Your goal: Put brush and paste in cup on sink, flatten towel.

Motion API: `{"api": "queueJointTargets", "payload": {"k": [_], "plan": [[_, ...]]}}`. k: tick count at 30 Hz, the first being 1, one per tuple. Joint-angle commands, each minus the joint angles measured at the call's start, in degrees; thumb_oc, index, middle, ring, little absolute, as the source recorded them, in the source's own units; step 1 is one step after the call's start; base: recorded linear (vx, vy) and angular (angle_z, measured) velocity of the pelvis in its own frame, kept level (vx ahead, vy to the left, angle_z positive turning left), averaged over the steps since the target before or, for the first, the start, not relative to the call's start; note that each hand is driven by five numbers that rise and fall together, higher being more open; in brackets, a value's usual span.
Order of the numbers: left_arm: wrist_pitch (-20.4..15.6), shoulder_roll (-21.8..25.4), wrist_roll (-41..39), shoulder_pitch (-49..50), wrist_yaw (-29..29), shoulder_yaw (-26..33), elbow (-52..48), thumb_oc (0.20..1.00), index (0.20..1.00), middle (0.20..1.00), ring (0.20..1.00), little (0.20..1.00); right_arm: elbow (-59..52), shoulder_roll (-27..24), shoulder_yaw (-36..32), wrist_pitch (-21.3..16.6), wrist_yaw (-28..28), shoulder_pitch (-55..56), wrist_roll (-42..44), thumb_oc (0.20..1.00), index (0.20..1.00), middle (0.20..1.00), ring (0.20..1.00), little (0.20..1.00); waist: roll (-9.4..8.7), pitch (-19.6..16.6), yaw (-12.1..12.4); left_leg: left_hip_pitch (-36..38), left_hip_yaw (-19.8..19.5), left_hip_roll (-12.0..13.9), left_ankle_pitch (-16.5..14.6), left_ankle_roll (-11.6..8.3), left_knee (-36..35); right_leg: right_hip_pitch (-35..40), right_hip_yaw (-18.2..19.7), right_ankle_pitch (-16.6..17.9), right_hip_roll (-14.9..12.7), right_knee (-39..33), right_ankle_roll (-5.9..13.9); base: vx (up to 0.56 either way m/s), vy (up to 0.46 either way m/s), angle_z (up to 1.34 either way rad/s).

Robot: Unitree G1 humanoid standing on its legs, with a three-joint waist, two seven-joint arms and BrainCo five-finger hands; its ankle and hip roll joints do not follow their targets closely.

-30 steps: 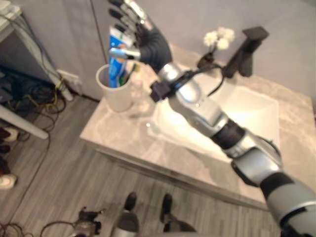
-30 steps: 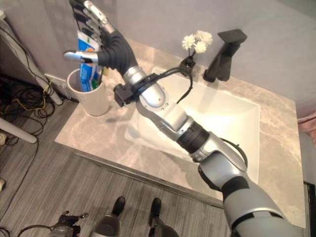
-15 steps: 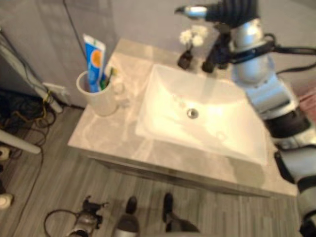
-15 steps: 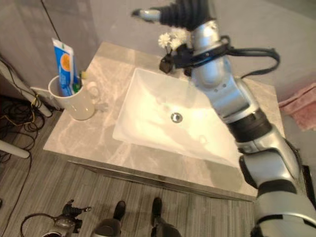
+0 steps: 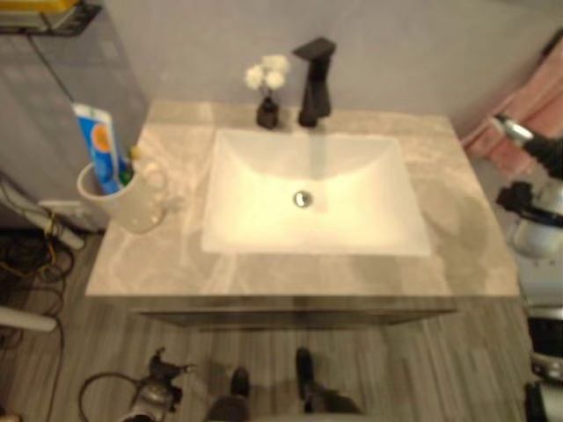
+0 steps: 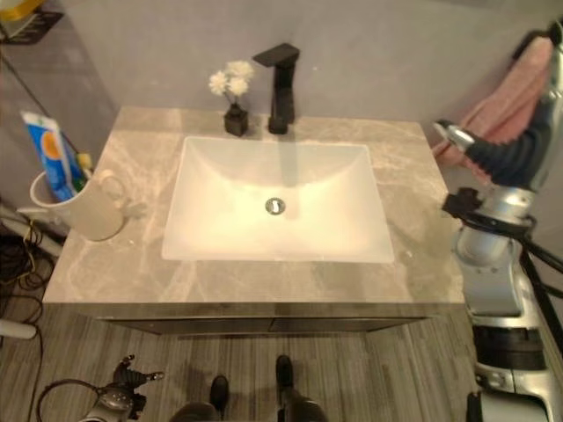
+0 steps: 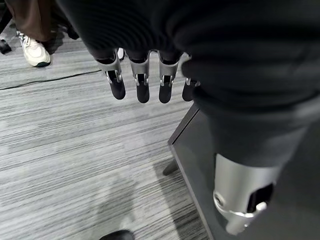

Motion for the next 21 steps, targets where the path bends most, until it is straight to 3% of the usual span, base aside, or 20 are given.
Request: {"api": "queueJointTargets", "payload": {"k": [1,2,5,7,9,11,12,13,17,20,21], "plan": [[-1.1,1.3,0.9,-2.9,1.2,0.2,4.8,1.0,1.0,1.0,1.0,1.0,9.2,-1.6,-6.0,4.1,-9.3,-0.2,2.7,1.0,1.0,1.0,1.0,1.0,-1.5,-1.9,-0.3,1.5,-1.6,0.8,-4.0,0.94,0.7,-1.9,-1.6,1.4,-5.6,1.4,5.7,-0.04,-0.031,-0.06],[-1.1,1.3,0.3,-2.6,1.4,0.2,5.4,1.0,1.0,1.0,1.0,1.0,18.1,-1.4,-6.9,5.0,-10.6,1.8,6.3,1.0,1.0,1.0,1.0,1.0,-1.44,-1.8,-0.4,1.4,-1.9,0.7,-4.0,0.93,0.7,-1.9,-1.7,1.6,-5.7,1.2,5.72,0.0,0.0,0.0],[-1.4,1.2,-0.7,-2.7,1.2,0.0,5.5,1.0,1.0,1.0,1.0,1.0,27.8,-0.5,-6.3,5.4,-10.3,3.0,10.7,1.0,1.0,1.0,1.0,1.0,-1.27,-1.6,-0.5,1.2,-1.9,0.6,-3.9,0.9,0.7,-2.1,-1.7,1.7,-5.7,1.1,5.71,-0.01,-0.005,0.02],[-1.0,-1.3,-2.4,-3.8,0.9,-2.8,1.8,1.0,1.0,1.0,1.0,1.0,39.1,-0.1,-4.9,4.7,-7.2,3.2,17.6,1.0,1.0,1.0,1.0,1.0,-1.0,-1.6,-1.1,1.4,-1.6,0.6,-4.4,0.93,0.7,-2.0,-1.5,1.5,-5.6,0.9,5.71,-0.01,-0.004,0.02],[-1.9,-1.2,-2.9,-0.9,-0.4,-3.4,1.9,1.0,1.0,1.0,1.0,1.0,48.9,0.5,-2.4,4.9,-3.5,3.0,22.0,1.0,1.0,1.0,1.0,1.0,-0.69,-1.0,-0.1,1.0,-2.0,0.6,-4.1,0.92,0.7,-1.9,-1.9,1.4,-5.8,0.8,5.74,-0.05,-0.028,-0.01],[-2.0,-0.3,-2.9,-0.7,-1.7,-4.4,2.2,1.0,1.0,1.0,1.0,1.0,58.9,1.9,1.3,6.6,3.6,2.7,26.0,1.0,1.0,1.0,1.0,1.0,-0.47,-0.4,0.7,0.5,-2.6,0.6,-3.7,0.82,0.7,-1.9,-2.3,1.4,-6.0,0.8,5.75,-0.02,-0.014,0.04],[-2.0,-0.2,-2.9,-0.6,-1.8,-4.3,2.2,1.0,1.0,1.0,1.0,1.0,59.3,1.8,1.6,6.4,3.7,2.4,26.2,1.0,1.0,1.0,1.0,1.0,-0.51,-0.4,0.6,0.5,-2.6,0.5,-3.7,0.82,0.7,-1.9,-2.3,1.4,-6.0,0.8,5.75,-0.05,-0.026,0.2],[-2.2,0.2,-3.3,-0.8,-2.3,-4.9,2.4,1.0,1.0,1.0,1.0,1.0,65.7,5.2,4.9,6.9,8.2,2.1,28.4,1.0,1.0,1.0,1.0,1.0,-0.45,0.0,0.8,0.1,-3.0,0.5,-3.3,0.72,0.7,-2.0,-2.7,1.3,-6.2,1.0,5.71,-0.04,-0.025,0.17],[-3.2,0.8,-5.4,-0.3,-5.1,-6.5,-3.2,1.0,1.0,1.0,1.0,1.0,76.4,12.1,12.5,9.6,17.9,1.0,28.8,1.0,1.0,1.0,1.0,1.0,0.13,0.8,1.9,-0.6,-3.6,0.3,-2.7,0.74,0.7,-2.2,-3.1,1.5,-6.5,1.0,5.6,-0.05,-0.025,0.12],[-4.6,2.5,-9.3,1.5,-11.1,-7.0,-9.6,1.0,1.0,1.0,1.0,1.0,80.1,21.2,28.4,13.4,30.0,0.6,14.4,1.0,1.0,1.0,1.0,1.0,0.66,1.6,3.5,-1.1,-4.2,0.1,-2.2,0.78,0.7,-2.4,-3.6,1.5,-6.8,1.0,5.42,-0.04,-0.025,0.18],[-4.6,3.0,-9.7,2.4,-12.2,-6.8,-11.1,1.0,1.0,1.0,1.0,1.0,79.7,21.3,29.8,13.3,32.2,0.8,13.2,1.0,1.0,1.0,1.0,1.0,0.71,1.6,3.7,-1.2,-4.3,0.1,-2.1,0.78,0.7,-2.4,-3.7,1.5,-6.9,1.0,5.39,-0.02,-0.022,0.04]]}}
